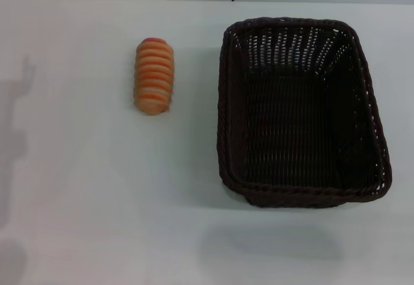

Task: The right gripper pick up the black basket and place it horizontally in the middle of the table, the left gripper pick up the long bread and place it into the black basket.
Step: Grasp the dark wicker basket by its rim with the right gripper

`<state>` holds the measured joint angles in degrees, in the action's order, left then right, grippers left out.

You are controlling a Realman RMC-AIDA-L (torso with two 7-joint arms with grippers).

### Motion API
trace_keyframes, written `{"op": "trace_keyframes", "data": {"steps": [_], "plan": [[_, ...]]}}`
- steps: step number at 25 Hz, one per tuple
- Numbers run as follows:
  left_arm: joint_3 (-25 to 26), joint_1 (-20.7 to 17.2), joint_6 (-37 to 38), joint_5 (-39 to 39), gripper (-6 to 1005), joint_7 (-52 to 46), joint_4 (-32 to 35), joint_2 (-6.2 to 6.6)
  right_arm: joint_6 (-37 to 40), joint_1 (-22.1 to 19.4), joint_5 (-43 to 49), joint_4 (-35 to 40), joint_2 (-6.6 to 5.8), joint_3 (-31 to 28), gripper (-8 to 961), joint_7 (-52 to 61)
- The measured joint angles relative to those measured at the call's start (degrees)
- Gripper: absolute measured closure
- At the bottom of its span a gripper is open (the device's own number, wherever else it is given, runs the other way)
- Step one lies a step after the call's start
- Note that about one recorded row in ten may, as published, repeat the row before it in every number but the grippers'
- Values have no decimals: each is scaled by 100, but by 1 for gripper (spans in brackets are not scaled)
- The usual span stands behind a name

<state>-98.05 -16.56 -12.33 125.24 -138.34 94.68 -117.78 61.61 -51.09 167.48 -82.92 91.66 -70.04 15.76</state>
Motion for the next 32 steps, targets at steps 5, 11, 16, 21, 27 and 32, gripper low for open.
{"op": "trace_keyframes", "data": {"steps": [5,11,16,21,27,32], "plan": [[13,42,67,0,139,0,-11,1,330,413,3,252,-579,500,543,373],[25,5,74,0,139,0,4,1,-87,421,-6,485,-145,226,544,374],[34,41,75,0,139,0,-7,-3,-1435,-206,-7,-512,398,-321,545,97],[33,153,116,0,139,0,-90,-6,-4220,-187,-13,-1863,657,-463,547,-972],[54,150,132,-1,138,0,-169,-8,-5262,10,-58,-2413,574,-457,546,-1252],[99,117,135,0,138,0,-204,-8,-5538,86,-108,-2710,102,-475,546,-863]]}}
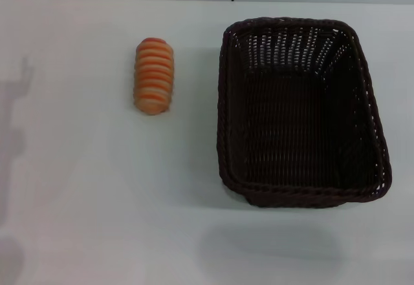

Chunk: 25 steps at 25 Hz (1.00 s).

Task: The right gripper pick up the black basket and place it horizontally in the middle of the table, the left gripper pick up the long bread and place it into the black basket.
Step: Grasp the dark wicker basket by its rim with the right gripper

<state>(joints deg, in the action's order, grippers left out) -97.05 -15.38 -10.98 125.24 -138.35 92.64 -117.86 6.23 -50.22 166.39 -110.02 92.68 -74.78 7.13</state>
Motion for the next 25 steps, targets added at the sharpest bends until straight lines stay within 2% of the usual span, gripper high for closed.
{"op": "trace_keyframes", "data": {"steps": [4,7,9,10,11,14,15,16,17,19,20,21,22,24,25], "plan": [[38,-2,0,0,138,-14,-44,0,-121,-7,-122,-235,-231,-61,546,79],[57,0,0,0,138,-19,-46,0,-495,-40,-294,-577,-359,-229,545,82],[64,1,0,0,138,-21,-46,0,-599,-39,-379,-639,-389,-285,545,56],[68,1,0,0,138,-23,-48,0,-783,-13,-662,-702,-477,-380,545,-50],[68,1,0,0,138,-23,-48,0,-783,-13,-662,-702,-477,-380,546,-50],[74,-1,0,0,138,-46,-111,0,-1002,109,-1555,-711,-655,-509,550,-533],[78,-4,-1,0,138,-49,-136,0,-1345,246,-2401,-719,-690,-689,554,-1233],[78,-4,-1,0,138,-49,-136,0,-1345,246,-2401,-719,-690,-689,557,-1233],[80,-5,-1,0,138,-54,-160,-3,-1586,339,-2831,-721,-639,-852,560,-1656],[81,-4,-1,0,138,-54,-174,-6,-2391,579,-3940,-720,-320,-1387,567,-2760],[81,-9,-1,0,138,-56,-191,-8,-3553,863,-5000,-694,320,-2296,577,-3939],[81,-9,-1,0,138,-56,-191,-8,-3553,863,-5000,-694,320,-2296,586,-3939],[80,-15,-1,0,138,-56,-195,-9,-4380,1070,-5466,-686,813,-2943,596,-4498],[74,-26,-2,0,138,-57,-203,-11,-6218,1735,-5973,-721,1947,-4558,615,-5358],[46,-32,-2,-12,139,-62,-227,-20,-7867,2738,-5994,-724,2670,-6297,615,-5771]]}}
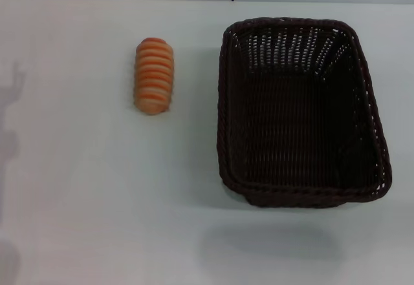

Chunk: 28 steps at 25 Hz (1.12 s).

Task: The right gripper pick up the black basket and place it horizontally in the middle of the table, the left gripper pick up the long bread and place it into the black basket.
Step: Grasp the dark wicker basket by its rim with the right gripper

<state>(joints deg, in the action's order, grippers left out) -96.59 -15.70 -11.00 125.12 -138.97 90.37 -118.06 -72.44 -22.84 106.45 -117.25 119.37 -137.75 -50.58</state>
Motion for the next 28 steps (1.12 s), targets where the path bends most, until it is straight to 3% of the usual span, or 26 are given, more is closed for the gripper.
{"op": "trace_keyframes", "data": {"steps": [1,2,3,5,7,19,24,28], "plan": [[-2,2,0,-8,139,-22,-17,2,0,0,0,0,0,0,615,0],[-2,2,0,-8,139,-22,-17,2,-840,541,149,-2,236,-844,615,-77],[19,-11,0,-13,139,-72,-52,5,-1485,1036,440,8,328,-1572,614,-58],[24,-15,-2,-11,139,-91,-61,1,-2715,1780,1070,-28,292,-2843,614,-132],[30,-26,-3,-2,139,-126,-70,-8,-2960,1866,1150,-52,240,-3175,614,-180],[64,-85,75,13,139,-127,50,13,-2320,2051,1839,-42,50,-2857,612,-384],[87,9,133,13,139,-124,18,20,-2221,2283,1973,-42,-3,-2781,505,-462],[93,51,164,12,139,-115,6,22,-2140,2471,2089,-37,-46,-2732,497,-572]]}}
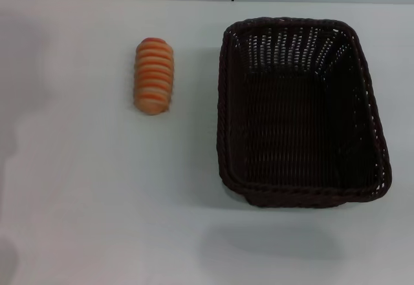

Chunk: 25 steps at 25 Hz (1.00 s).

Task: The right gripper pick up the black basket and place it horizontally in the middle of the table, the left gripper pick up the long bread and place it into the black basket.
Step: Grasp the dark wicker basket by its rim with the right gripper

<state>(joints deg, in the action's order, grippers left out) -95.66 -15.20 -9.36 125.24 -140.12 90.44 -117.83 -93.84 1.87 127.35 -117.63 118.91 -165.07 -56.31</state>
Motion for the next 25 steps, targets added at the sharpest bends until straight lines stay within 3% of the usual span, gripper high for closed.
{"op": "trace_keyframes", "data": {"steps": [4,6,9,17,25], "plan": [[6,0,0,0,138,1,-1,2,-68,589,608,0,-30,113,497,-136],[6,7,0,0,138,1,-1,3,-79,682,663,1,-40,128,498,-137],[6,16,0,0,138,2,-31,5,-105,960,630,16,-162,178,500,-29],[11,54,32,0,138,-2,-110,7,-210,1487,656,34,-333,595,506,570],[13,62,81,0,138,3,-104,4,-150,1763,943,42,-298,1105,511,966]]}}
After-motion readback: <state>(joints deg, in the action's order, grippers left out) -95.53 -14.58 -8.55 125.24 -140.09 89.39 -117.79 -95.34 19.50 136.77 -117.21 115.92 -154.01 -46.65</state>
